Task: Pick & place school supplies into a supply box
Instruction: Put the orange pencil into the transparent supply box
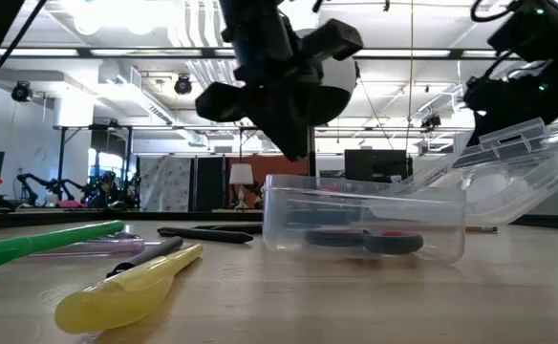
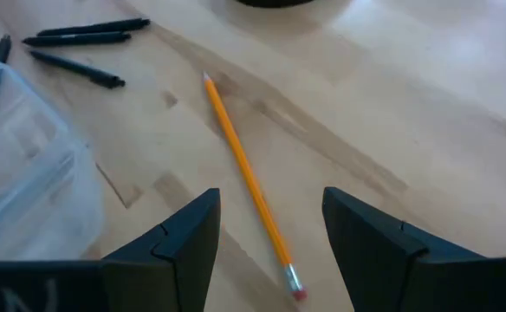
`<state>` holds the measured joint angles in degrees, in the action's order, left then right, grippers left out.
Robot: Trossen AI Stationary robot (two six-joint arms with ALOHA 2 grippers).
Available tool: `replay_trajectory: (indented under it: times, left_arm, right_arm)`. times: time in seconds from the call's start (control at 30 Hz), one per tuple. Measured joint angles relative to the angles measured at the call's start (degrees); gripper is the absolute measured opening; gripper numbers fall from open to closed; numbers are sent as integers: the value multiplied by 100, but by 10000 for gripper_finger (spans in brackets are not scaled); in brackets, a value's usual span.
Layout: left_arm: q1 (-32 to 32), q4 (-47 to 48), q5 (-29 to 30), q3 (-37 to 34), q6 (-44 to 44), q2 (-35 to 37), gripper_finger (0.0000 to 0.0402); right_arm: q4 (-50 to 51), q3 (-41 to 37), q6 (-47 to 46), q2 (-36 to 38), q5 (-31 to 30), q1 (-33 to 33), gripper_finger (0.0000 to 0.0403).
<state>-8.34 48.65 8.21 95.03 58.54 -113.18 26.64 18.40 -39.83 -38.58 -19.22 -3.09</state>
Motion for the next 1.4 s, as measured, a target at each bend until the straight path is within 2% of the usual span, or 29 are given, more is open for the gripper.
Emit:
replay_trajectory:
  times: [0.17,0.27,0.37,0.5,0.57,0.73,0.9,1.07,1.2,1.4]
  left_arm:
    - [19,-62,2,-522,2,478,33]
    - [133,-592,-18,-1046,0,945,33]
    - [485,-1869,-280,-1757,-160,1433,33]
    - [1260,-4271,-1273,-2606,-403,1713,33]
    - [1567,-4711,-1584,-2718,-740,1679,33]
    - [1993,-4274,-1741,-2419,-1606,1186,5]
    - [2190,-4278,-1766,-1729,-2190,544,1]
    - [2190,-3034,-1747,-566,-3022,-74,0]
    - [2186,-2004,-1648,246,-3772,-195,0]
    - [2190,-1774,-1649,432,-4452,-206,0]
  right_arm:
    - [14,751,137,-902,40,-280,194]
    - [188,1175,257,-1369,443,-591,193]
    - [508,1423,233,-1724,928,-882,193]
    - [906,1480,-97,-1902,1221,-1084,193]
    - [1108,1437,-345,-1848,1245,-1091,193]
    - [1631,1365,-1071,-1589,1238,-1085,183]
    - [1805,1352,-1509,-1426,1098,-1084,154]
    - [1924,1341,-1685,-1539,1216,-1080,117]
    - [2093,1330,-1766,-1792,1437,-1053,82]
    - [2285,1330,-1998,-1771,1629,-923,38]
